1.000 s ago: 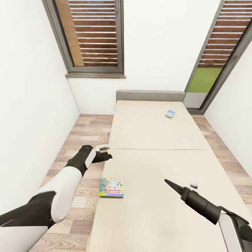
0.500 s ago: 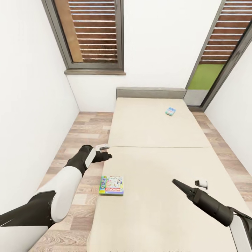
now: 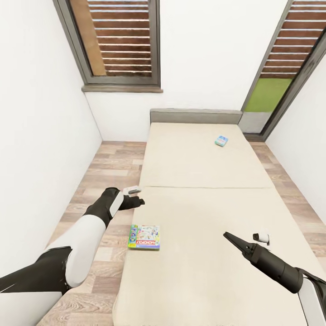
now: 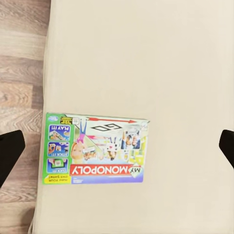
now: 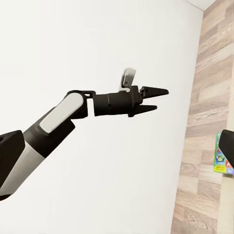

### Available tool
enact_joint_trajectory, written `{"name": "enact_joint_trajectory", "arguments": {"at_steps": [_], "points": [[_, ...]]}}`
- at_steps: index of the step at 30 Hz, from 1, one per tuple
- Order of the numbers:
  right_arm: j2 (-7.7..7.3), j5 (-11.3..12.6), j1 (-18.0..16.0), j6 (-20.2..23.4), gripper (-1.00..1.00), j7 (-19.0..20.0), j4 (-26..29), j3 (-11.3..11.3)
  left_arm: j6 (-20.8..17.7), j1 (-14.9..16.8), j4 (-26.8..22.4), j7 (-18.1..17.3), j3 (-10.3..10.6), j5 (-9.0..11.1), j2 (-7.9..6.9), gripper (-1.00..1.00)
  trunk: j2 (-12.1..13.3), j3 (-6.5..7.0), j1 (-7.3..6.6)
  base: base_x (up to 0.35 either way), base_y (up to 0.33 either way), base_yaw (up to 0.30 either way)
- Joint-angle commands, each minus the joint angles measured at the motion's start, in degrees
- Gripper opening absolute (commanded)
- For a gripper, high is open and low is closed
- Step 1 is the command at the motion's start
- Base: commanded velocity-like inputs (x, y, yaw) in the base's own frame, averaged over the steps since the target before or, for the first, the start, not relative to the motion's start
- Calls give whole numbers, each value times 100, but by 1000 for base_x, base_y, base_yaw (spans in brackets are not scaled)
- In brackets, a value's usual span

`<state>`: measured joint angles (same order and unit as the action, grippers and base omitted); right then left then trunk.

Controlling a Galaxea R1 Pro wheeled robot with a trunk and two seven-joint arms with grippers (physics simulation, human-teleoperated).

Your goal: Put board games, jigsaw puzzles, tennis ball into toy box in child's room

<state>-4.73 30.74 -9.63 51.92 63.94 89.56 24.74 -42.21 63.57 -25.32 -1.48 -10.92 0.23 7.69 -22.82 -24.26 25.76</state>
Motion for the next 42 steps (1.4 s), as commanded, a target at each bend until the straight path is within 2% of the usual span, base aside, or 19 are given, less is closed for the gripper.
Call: {"name": "enact_joint_trajectory", "arguments": {"at_steps": [1,11,31,42], "points": [[-1,7,-4,28,100,10,1,4,-31,6,-8,-10,-38,-1,5,100,-10,-18,3,0,0,0],[-1,2,-2,28,100,13,0,5,-25,63,-6,-3,-41,-5,8,100,-10,-110,3,0,0,0],[-1,-6,-4,22,100,13,0,5,-171,544,10,5,-43,-20,30,100,-10,-295,3,0,0,0],[-1,-8,-2,20,100,13,0,8,-304,789,24,357,-52,2,39,100,-10,-396,3,0,0,0]]}}
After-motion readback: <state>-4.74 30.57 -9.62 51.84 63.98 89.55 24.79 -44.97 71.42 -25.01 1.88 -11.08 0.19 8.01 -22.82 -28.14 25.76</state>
